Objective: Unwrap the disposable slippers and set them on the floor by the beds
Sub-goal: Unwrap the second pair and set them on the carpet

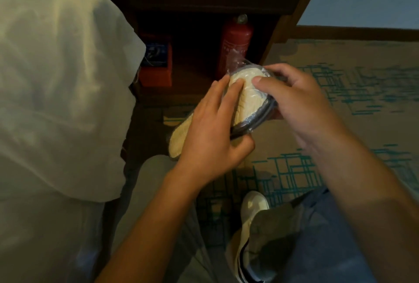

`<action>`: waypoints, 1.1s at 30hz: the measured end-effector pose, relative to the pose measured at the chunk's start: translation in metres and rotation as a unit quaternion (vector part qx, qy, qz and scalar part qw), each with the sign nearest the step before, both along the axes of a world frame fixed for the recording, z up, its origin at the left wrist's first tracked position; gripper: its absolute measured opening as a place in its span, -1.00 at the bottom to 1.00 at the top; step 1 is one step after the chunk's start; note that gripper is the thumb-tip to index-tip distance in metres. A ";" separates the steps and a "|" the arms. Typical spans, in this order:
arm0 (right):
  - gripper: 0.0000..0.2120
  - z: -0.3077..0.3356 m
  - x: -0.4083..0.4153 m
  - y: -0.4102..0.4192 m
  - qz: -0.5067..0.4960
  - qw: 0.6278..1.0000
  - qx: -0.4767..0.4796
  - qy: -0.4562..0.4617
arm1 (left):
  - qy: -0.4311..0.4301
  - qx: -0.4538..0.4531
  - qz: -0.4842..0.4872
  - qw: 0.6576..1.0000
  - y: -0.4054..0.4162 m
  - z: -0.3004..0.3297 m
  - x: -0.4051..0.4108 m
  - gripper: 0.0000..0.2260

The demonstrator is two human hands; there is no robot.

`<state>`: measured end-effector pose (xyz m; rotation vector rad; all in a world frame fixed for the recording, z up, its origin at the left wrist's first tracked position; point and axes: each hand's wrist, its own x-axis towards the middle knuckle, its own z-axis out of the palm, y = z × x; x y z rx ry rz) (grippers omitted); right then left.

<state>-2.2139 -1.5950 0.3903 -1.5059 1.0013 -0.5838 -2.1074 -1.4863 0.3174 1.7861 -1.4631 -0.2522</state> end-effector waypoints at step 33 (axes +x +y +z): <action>-0.94 0.008 -0.023 -0.017 0.086 0.964 -0.238 0.076 | 0.372 -0.041 0.050 0.926 0.016 -0.013 0.019 -0.72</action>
